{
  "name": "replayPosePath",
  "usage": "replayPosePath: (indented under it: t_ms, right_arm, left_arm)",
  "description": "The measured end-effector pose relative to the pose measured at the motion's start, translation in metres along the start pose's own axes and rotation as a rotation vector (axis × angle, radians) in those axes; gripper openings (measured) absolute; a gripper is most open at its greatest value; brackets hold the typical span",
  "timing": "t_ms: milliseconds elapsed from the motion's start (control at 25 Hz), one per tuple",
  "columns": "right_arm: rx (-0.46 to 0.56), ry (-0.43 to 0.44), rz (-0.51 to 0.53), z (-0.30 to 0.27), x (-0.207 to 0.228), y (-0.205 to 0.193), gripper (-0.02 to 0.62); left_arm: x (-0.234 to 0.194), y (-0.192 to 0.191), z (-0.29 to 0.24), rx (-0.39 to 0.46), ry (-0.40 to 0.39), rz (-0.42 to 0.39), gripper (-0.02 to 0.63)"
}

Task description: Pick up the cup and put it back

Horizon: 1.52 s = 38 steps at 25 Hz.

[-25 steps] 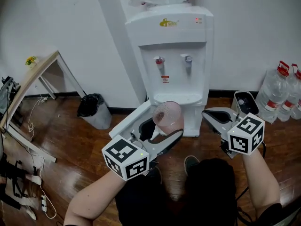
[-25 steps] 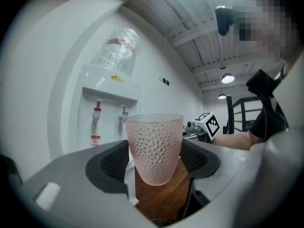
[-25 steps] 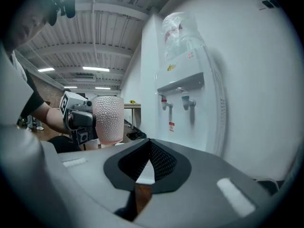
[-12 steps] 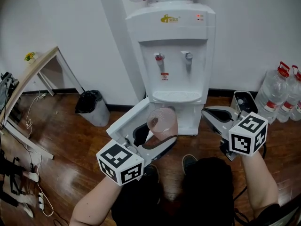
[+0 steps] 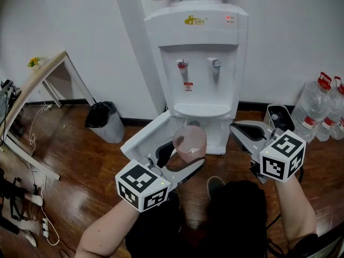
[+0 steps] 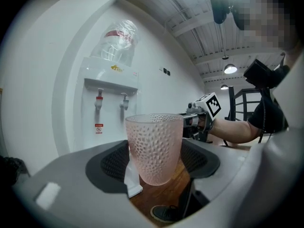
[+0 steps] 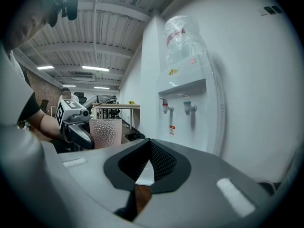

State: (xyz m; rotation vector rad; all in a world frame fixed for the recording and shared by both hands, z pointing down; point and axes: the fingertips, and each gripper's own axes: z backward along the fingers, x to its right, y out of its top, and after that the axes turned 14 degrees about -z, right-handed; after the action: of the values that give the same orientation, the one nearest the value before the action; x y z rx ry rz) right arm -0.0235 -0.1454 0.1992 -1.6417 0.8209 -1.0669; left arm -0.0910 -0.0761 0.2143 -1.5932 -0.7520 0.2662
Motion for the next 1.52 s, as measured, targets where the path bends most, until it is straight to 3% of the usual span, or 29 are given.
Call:
replayPosePath:
  t_ms: [1040,1520]
  right_arm:
    - [0.023,0.029,-0.035,-0.001,0.0,-0.004,0.002]
    - [0.052,-0.005,-0.049,-0.004,0.005,-0.004,0.002]
  left_arm:
    - [-0.003,-0.001,0.002,0.003,0.014,0.002,0.341]
    - [-0.006,0.002,0.001,0.038,0.02,0.035,0.341]
